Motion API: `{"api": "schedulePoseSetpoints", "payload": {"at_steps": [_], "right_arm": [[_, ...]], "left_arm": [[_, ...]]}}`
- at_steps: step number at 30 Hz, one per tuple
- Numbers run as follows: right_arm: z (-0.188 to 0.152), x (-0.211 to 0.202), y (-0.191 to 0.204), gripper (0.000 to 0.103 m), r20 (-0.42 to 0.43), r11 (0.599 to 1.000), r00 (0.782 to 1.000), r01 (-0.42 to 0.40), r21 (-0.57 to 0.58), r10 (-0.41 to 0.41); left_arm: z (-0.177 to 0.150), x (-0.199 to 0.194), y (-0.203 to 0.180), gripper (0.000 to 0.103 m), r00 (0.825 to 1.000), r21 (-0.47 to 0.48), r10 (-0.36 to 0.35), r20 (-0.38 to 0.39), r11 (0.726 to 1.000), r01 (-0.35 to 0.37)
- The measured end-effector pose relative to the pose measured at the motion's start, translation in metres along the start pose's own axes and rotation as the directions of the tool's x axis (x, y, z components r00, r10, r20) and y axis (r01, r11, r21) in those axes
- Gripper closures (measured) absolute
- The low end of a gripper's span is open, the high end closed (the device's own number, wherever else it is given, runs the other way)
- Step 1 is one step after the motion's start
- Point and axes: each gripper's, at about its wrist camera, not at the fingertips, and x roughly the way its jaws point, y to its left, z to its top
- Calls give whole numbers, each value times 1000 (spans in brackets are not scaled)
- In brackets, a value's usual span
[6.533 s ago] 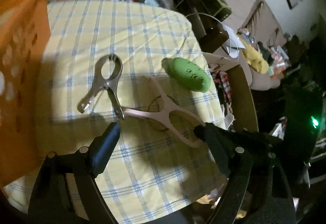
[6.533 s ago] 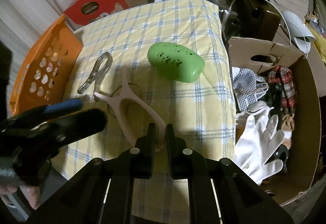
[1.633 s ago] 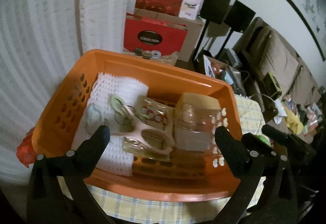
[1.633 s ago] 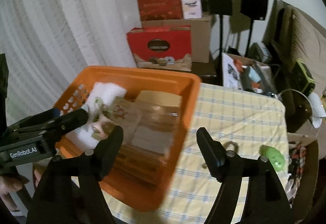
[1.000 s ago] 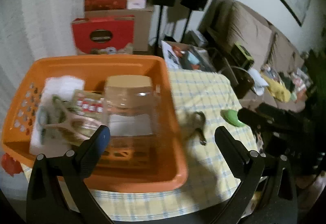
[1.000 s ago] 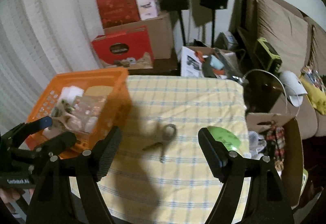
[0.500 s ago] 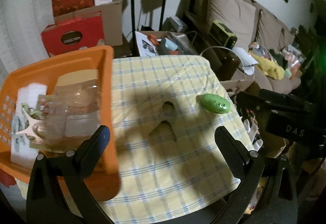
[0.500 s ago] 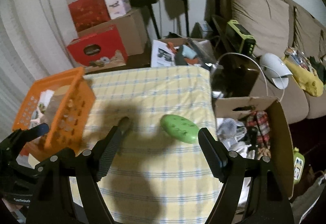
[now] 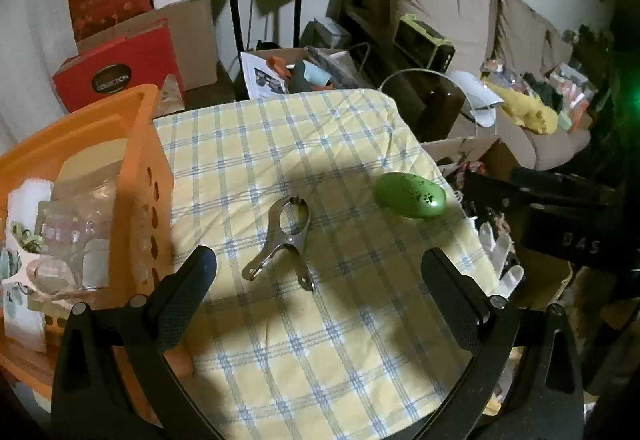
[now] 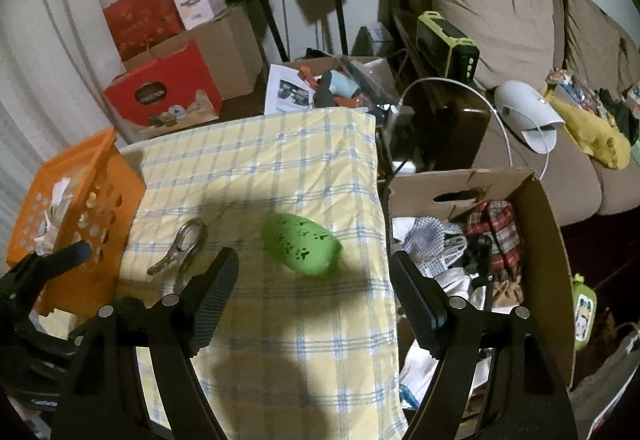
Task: Organize objects
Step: 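Move both tools back to the silver clothespin and green egg, then grasp the silver metal clothespin with the left tool while the right tool grasps the green egg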
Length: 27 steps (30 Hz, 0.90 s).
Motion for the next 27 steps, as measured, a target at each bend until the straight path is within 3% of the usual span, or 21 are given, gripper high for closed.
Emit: {"api": "schedulePoseSetpoints", "payload": {"at_steps": [9,18,22,27], "right_arm": [[-1,14,-14,24,-3,1000,1000,-14,20,14],[-1,23,-20,31,-10,1000,1000,-10,19,10],[0,28,-18,36,-16,1000,1000,-10,0,10],[1,38,-11,37,-29,999,999,-28,-45,26]], "left_arm": [[2,19,-17,1,994,99,104,33,989,-107],[3,54,-24,6,992,121,120,-30,986,-116],[3,72,-16,21,989,109,118,-86,988,-108],[2,84,-4,23,988,53,65,-140,997,-58]]}}
